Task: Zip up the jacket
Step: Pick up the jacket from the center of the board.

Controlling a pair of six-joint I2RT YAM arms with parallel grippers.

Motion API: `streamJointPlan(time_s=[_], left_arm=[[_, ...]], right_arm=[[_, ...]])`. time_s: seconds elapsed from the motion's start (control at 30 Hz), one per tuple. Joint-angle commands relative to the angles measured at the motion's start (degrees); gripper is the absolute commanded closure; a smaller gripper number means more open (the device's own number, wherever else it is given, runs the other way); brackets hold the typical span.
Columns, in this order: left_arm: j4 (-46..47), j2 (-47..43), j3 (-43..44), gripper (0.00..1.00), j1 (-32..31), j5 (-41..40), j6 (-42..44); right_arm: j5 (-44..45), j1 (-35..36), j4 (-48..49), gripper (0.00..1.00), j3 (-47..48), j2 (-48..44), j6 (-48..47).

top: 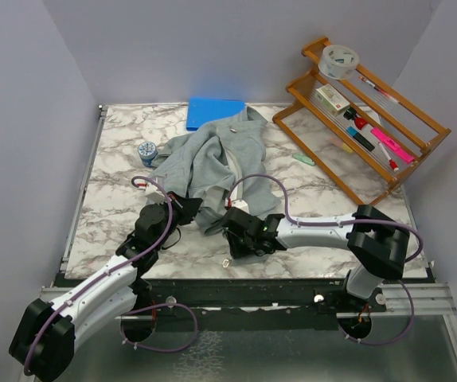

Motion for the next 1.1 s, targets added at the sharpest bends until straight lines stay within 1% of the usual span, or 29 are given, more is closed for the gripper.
streamJointPlan(time_s=[0.0, 0.07, 0.13, 0.2, 0.27, 0.37, 0.47, 0.53, 0.63, 0.67, 0.77, 0.8, 0.83, 0.9, 0.93, 0.97, 1.0, 1.03, 1.07], left_arm=[[-0.8, -1.1, -0.8, 1.00, 0.2, -2.0, 0.3], [-0.9, -1.4, -1.0, 1.00, 0.2, -2.1, 0.2], [-1.0, -1.8, -1.2, 1.00, 0.2, -2.3, -0.2], [-1.1, -2.1, -1.4, 1.00, 0.3, -2.3, -0.4], [-1.2, -2.5, -1.5, 1.00, 0.3, -2.4, -0.5], [-1.2, -3.0, -1.4, 1.00, 0.3, -2.3, -0.9], [0.3, -3.8, -0.9, 1.00, 0.3, -0.2, -0.4], [2.4, -4.2, -0.5, 1.00, 0.3, 2.0, -0.3], [3.7, -4.7, 0.9, 1.00, 0.3, 5.0, -0.2], [3.9, -4.9, 1.4, 1.00, 0.3, 5.4, 0.0], [3.8, -5.0, 2.6, 1.00, 0.3, 4.9, 0.4], [3.9, -4.9, 2.9, 1.00, 0.3, 4.4, 0.4], [3.9, -4.7, 3.1, 1.00, 0.3, 4.0, 0.4], [3.9, -4.3, 3.7, 1.00, 0.3, 3.8, 0.7], [3.9, -4.2, 4.0, 1.00, 0.3, 3.8, 0.8], [3.9, -4.1, 4.0, 1.00, 0.3, 3.6, 0.9], [3.9, -4.0, 4.0, 1.00, 0.3, 3.4, 1.0], [3.8, -4.0, 3.9, 1.00, 0.3, 3.0, 1.4], [3.8, -4.0, 3.7, 1.00, 0.3, 2.7, 1.4]], right_arm=[[0.6, 0.4, -2.6, 0.65, -3.8, 6.6, -0.3], [1.3, 0.4, -2.8, 0.77, -4.0, 7.2, -0.2], [1.7, 0.4, -2.9, 0.87, -4.1, 7.6, -0.3], [2.1, 0.4, -2.4, 0.94, -4.4, 7.2, -0.3], [2.7, 0.4, -0.5, 0.99, -5.1, 5.1, -0.4], [4.9, 0.4, 4.3, 1.00, -7.0, -0.7, -0.9], [6.6, 0.4, 12.3, 1.00, -9.6, -7.6, -4.7], [7.8, 0.4, 19.4, 1.00, -11.6, -12.3, -8.7], [11.8, 0.4, 31.2, 0.99, -15.5, -19.1, -16.4], [13.1, 0.4, 36.4, 1.00, -17.3, -21.0, -20.6], [19.4, 0.0, 51.2, 1.00, -21.3, -26.1, -28.1], [19.6, -0.3, 52.1, 1.00, -20.4, -27.3, -30.5], [15.6, -0.3, 49.9, 1.00, -18.2, -28.6, -34.0], [0.3, -0.2, 43.7, 1.00, -13.7, -31.5, -41.4], [-4.4, 0.1, 42.4, 1.00, -13.1, -32.8, -42.0], [-5.8, 0.3, 41.9, 1.00, -13.8, -33.5, -42.1], [-1.6, 0.4, 39.9, 1.00, -15.0, -33.2, -39.8], [4.6, -0.4, 36.7, 1.00, -15.2, -30.8, -37.2], [8.8, -2.2, 31.2, 1.00, -14.0, -27.6, -35.8]])
